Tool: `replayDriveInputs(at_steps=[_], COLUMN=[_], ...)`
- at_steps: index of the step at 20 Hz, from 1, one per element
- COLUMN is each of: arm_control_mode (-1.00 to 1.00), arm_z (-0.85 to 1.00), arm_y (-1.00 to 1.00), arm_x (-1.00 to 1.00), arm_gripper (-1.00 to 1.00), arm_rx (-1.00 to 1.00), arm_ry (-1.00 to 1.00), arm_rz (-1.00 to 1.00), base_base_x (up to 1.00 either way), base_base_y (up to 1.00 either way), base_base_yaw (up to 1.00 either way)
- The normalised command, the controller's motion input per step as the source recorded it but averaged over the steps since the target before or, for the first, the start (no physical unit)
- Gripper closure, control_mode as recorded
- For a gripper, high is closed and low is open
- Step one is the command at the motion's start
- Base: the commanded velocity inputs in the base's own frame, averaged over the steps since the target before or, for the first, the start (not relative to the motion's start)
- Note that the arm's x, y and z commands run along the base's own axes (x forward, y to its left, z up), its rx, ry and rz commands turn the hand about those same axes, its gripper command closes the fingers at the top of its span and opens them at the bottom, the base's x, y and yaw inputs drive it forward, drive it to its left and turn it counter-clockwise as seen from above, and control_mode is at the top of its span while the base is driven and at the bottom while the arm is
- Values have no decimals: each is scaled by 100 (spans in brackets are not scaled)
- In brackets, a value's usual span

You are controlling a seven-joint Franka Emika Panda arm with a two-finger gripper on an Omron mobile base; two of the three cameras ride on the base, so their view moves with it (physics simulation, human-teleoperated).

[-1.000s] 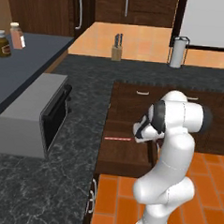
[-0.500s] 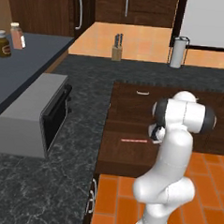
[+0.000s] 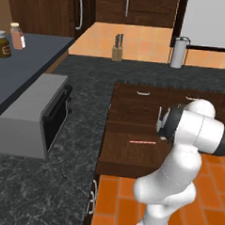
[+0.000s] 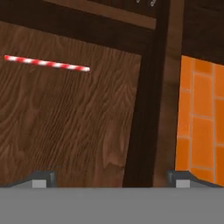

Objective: Take a straw from the drawer in front and place it inside the glass cup on the dining counter.

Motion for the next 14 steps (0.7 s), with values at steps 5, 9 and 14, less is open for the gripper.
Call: replayDriveInputs(at_steps=[5,9,14], arm_control_mode=[-100,-100,-100], arm_z=[17,-4,-43], arm_y=[87,35,18], arm_x=[30,70,42], arm_gripper=[-100,-100,-100], arm_rx=[1,2,1], arm_ry=[0,1,1], arm_rz=[23,25,21], base_base_x=[0,0,0], base_base_y=[0,0,0], base_base_yaw=[0,0,0])
